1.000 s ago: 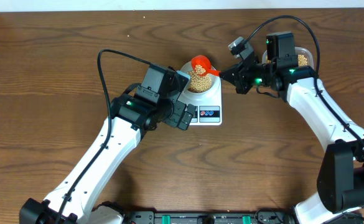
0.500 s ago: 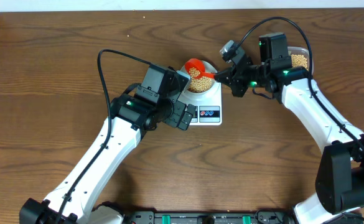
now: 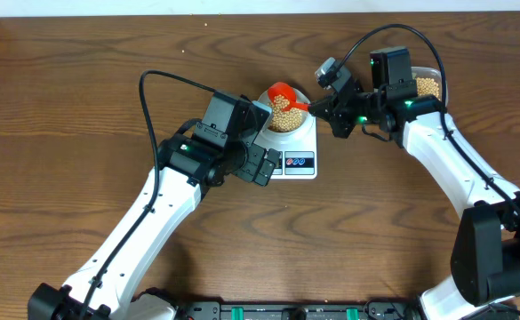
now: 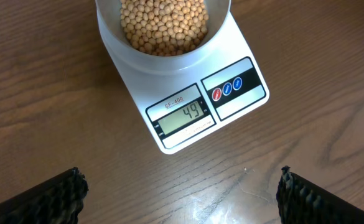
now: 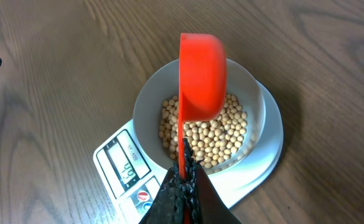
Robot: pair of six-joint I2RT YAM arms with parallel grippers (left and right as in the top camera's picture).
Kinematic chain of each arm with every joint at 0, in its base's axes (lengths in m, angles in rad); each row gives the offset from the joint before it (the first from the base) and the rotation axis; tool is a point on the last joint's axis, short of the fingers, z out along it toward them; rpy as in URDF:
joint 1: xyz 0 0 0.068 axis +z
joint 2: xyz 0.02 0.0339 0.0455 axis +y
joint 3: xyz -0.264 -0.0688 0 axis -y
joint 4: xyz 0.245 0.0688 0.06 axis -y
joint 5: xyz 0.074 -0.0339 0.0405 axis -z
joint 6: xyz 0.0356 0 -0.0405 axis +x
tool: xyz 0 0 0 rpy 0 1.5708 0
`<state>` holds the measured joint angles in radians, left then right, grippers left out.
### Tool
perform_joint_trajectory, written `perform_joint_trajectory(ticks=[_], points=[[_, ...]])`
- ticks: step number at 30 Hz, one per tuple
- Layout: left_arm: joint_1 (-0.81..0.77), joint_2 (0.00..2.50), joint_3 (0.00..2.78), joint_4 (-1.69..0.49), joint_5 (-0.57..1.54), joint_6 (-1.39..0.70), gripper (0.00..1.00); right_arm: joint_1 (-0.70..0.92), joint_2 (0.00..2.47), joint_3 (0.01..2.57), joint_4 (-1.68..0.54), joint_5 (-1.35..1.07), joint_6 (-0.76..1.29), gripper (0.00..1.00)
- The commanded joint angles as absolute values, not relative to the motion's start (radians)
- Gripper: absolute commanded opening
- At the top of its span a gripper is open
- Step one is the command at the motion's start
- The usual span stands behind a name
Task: Scoop item into bowl and weigh 50g on scale
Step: 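Tilt the scoop slowly with right gripper, trickling beans into bowl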
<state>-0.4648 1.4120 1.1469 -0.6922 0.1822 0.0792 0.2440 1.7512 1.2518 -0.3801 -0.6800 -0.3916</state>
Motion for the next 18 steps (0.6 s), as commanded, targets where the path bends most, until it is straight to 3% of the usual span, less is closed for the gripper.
perform_joint_trajectory(ticks=[1, 9, 18], points=[[-0.46, 1.42, 1.145, -0.695, 0.191, 0.086, 1.0, 0.251, 1.722, 1.26, -0.379, -0.686, -0.447, 0.01], [-0.46, 1.42, 1.145, -0.695, 0.191, 0.086, 1.0, 0.25, 1.722, 1.26, -0.378, -0.686, -0.436, 0.01], [-0.46, 1.42, 1.145, -0.695, 0.191, 0.086, 1.0, 0.212, 1.722, 1.26, -0.37, -0.747, -0.223, 0.01]])
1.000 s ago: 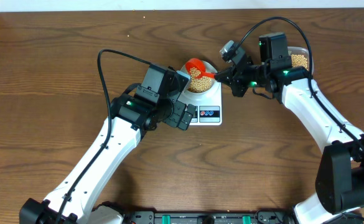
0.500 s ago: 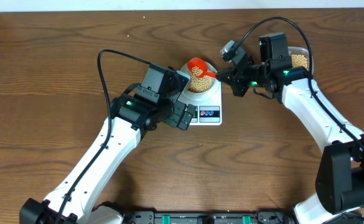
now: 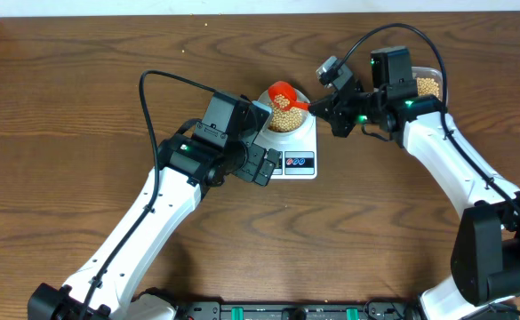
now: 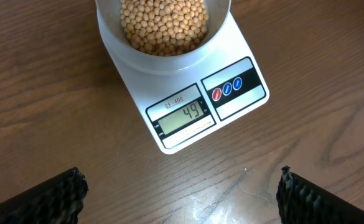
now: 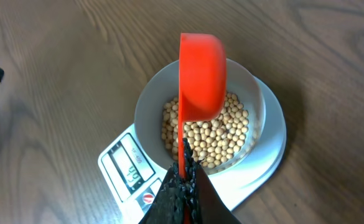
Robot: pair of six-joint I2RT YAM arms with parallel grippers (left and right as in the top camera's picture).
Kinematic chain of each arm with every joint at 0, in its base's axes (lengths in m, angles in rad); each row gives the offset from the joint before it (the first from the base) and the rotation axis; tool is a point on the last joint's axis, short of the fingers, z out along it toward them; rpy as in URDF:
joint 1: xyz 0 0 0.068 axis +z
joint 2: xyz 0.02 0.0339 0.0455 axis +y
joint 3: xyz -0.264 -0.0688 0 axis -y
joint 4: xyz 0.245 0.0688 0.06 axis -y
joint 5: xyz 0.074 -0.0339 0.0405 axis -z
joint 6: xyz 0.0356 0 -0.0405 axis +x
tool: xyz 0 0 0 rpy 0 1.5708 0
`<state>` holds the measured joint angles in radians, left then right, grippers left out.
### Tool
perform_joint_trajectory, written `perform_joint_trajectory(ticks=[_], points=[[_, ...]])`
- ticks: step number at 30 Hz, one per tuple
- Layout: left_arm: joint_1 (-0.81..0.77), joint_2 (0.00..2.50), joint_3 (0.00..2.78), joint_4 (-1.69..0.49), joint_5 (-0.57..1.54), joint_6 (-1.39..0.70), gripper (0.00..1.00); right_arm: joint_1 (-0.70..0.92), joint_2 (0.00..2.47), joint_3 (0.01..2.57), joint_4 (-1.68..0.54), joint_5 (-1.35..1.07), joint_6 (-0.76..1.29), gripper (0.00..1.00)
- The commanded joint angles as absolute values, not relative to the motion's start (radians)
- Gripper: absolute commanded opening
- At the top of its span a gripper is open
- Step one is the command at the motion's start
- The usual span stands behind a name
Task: Scoop item into bowl and weigh 50g on scale
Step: 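Tilt the scoop slowly with right gripper, trickling beans into bowl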
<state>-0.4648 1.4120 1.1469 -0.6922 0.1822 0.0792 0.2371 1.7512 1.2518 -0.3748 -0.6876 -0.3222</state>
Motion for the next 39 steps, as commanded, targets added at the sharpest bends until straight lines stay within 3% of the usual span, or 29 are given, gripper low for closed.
perform_joint_trajectory(ticks=[1, 27, 39], points=[[-0.46, 1.42, 1.145, -0.696, 0.191, 0.086, 1.0, 0.204, 1.722, 1.26, -0.369, -0.762, -0.212, 0.01], [-0.46, 1.42, 1.145, -0.696, 0.191, 0.086, 1.0, 0.163, 1.722, 1.26, -0.355, -0.825, -0.203, 0.01], [-0.46, 1.42, 1.145, -0.696, 0.191, 0.086, 1.0, 0.186, 1.722, 1.26, -0.36, -0.804, -0.363, 0.01]])
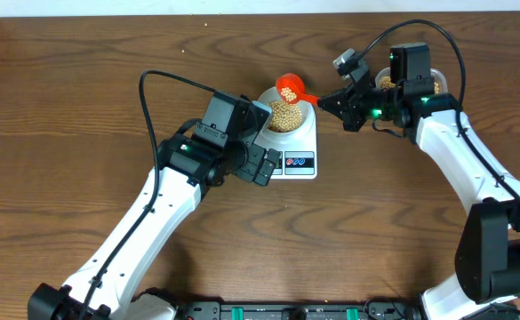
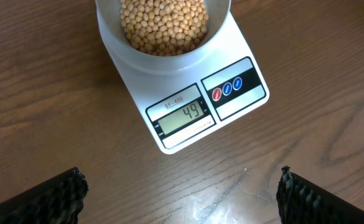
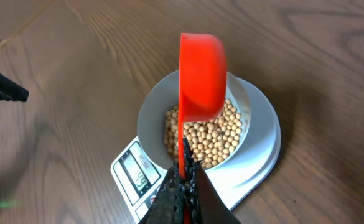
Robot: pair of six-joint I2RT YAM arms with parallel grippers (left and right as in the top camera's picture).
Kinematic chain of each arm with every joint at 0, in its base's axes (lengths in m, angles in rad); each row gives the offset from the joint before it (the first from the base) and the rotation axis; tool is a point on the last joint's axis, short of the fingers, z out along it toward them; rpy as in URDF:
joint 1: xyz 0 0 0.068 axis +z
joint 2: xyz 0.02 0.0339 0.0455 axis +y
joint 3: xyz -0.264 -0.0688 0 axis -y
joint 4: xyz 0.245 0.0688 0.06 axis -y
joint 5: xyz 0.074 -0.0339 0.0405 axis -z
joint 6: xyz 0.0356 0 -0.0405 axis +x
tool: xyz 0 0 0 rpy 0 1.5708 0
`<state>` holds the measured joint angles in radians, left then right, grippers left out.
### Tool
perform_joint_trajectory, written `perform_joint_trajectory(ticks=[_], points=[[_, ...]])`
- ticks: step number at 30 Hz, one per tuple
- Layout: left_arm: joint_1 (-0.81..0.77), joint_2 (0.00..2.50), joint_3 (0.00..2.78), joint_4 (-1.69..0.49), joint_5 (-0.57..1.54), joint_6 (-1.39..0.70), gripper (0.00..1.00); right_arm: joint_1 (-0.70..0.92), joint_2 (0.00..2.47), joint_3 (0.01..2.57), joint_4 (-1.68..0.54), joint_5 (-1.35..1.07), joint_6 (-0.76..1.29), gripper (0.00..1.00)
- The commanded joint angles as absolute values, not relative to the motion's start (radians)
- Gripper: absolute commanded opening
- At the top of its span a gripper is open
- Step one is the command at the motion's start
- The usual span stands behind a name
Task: Scoop item into bowl and weigh 50g on scale
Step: 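Tilt the scoop slowly with right gripper, trickling beans into bowl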
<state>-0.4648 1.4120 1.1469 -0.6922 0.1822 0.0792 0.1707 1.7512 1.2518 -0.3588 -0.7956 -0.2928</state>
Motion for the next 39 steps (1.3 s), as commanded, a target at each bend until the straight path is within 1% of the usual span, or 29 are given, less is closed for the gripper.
perform_joint_trajectory(ticks=[1, 4, 10, 17, 39], points=[[-0.46, 1.42, 1.145, -0.696, 0.191, 0.086, 1.0, 0.192, 1.722, 1.26, -0.361, -0.785, -0.365, 0.01], [-0.46, 1.42, 1.145, -0.695, 0.191, 0.086, 1.0, 0.207, 1.722, 1.26, -0.363, -0.731, -0.374, 0.01], [-0.46, 1.42, 1.145, -0.696, 0.191, 0.086, 1.0, 0.224, 1.722, 1.26, -0.363, -0.709, -0.402, 0.01], [-0.46, 1.42, 1.145, -0.695, 0.191, 0.086, 1.0, 0.224, 1.722, 1.26, -0.378, -0.709, -0.473, 0.01], [-0.46, 1.42, 1.145, -0.696, 0.191, 0.086, 1.0, 0.224, 1.722, 1.26, -0.398, -0.709, -0.541, 0.01]])
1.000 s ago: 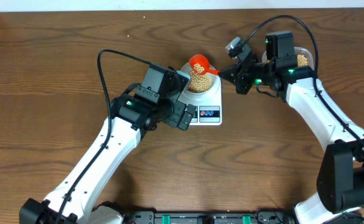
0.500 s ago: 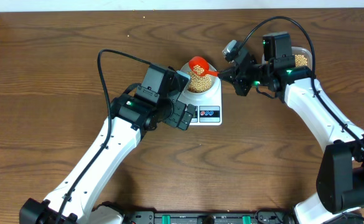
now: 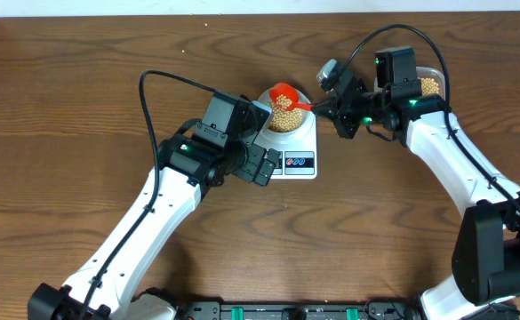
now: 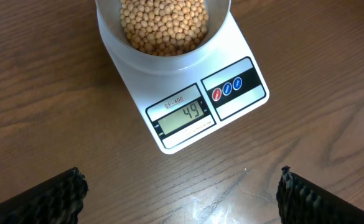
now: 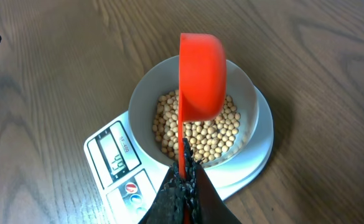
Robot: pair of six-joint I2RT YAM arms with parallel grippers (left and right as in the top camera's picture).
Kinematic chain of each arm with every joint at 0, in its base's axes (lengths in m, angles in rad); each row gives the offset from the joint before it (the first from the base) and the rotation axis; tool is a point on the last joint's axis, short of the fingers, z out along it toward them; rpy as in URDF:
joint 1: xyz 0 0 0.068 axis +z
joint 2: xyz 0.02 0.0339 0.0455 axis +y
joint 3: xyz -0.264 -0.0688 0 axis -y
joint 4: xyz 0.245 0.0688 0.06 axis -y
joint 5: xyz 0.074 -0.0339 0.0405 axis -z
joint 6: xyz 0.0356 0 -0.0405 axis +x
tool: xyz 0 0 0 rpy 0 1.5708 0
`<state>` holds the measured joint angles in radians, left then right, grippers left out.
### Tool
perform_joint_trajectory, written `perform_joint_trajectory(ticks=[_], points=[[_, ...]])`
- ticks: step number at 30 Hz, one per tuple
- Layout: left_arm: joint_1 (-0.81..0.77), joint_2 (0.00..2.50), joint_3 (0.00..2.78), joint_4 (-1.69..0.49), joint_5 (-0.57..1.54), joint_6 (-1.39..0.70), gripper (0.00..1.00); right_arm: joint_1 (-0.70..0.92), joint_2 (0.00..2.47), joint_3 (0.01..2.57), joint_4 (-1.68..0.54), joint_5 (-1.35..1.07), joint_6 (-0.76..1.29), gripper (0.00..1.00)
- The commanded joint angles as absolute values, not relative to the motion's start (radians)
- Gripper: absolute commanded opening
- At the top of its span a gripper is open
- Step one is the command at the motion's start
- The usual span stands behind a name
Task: Scoop item into bowl and weigh 50g on scale
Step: 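Tilt the scoop slowly with right gripper, trickling beans into bowl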
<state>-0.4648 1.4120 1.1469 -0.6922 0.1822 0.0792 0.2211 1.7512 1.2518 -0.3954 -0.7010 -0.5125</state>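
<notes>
A white bowl [image 5: 144,99] of tan beans [image 4: 163,25] sits on the white scale [image 4: 188,124], whose display [image 4: 185,115] reads 49. My right gripper [image 5: 183,167] is shut on the handle of the orange scoop [image 5: 201,74], held on its side over the bowl; the scoop [image 3: 284,93] holds a few beans in the overhead view. My left gripper [image 4: 180,186] hangs open over bare wood just in front of the scale, its fingers [image 4: 45,199] wide apart with nothing between them.
A clear container of beans [image 3: 430,85] stands at the back right behind my right arm. Brown wooden table [image 3: 82,80] all round. My left arm [image 3: 153,213] stretches from the front edge to the scale.
My right gripper with the scoop has come back left and nearer, from the bowl's far-right rim to over the bowl. The left gripper and the 49 reading are unchanged.
The right gripper held the scoop over the bowl at the two oldest moments, with the display at 49. Then it stood farther right and back with beans in the scoop, and now it is over the bowl again. The left gripper stayed open and still throughout.
</notes>
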Motion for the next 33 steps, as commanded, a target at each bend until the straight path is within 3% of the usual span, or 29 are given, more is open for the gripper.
perform_joint_trajectory(ticks=[1, 13, 23, 33], points=[[-0.46, 1.42, 1.145, -0.696, 0.191, 0.086, 1.0, 0.224, 1.722, 1.26, -0.398, -0.709, -0.541, 0.01], [-0.46, 1.42, 1.145, -0.696, 0.191, 0.086, 1.0, 0.224, 1.722, 1.26, -0.401, -0.709, -0.555, 0.01], [-0.46, 1.42, 1.145, -0.696, 0.191, 0.086, 1.0, 0.2, 1.722, 1.26, -0.397, -0.71, -0.333, 0.01], [-0.46, 1.42, 1.145, -0.696, 0.191, 0.086, 1.0, 0.187, 1.722, 1.26, -0.376, -0.718, -0.28, 0.01]])
